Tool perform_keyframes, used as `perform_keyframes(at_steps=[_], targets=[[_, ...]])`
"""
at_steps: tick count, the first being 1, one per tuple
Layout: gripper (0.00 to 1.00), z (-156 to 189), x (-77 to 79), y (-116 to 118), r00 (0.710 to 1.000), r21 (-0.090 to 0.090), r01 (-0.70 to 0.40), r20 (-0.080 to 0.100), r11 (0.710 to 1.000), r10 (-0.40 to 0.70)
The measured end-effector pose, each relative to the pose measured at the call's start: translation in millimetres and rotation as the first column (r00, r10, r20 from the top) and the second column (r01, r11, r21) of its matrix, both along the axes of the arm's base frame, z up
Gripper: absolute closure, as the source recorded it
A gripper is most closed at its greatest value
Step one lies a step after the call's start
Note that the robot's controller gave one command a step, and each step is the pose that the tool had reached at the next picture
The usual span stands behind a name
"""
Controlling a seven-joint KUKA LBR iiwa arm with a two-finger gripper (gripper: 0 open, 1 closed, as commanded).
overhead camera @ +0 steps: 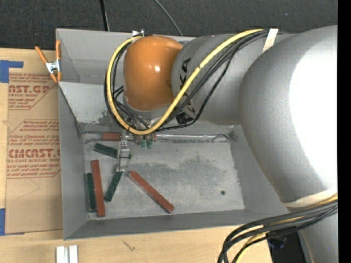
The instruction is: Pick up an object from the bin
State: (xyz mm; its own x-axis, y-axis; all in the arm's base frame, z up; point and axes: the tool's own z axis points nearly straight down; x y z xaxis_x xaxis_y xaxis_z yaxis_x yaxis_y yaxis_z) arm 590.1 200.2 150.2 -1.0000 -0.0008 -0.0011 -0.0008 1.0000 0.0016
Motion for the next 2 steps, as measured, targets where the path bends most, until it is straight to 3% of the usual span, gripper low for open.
perform_keyframes(at_steps=[1,2], targets=[[0.0,0,0.1,0,1.0,0.0,0.001,0.0,1.0,-0.001],[1.0,-79,-10.0,8,0.986,0.002,0.168,0.001,0.986,-0.168]])
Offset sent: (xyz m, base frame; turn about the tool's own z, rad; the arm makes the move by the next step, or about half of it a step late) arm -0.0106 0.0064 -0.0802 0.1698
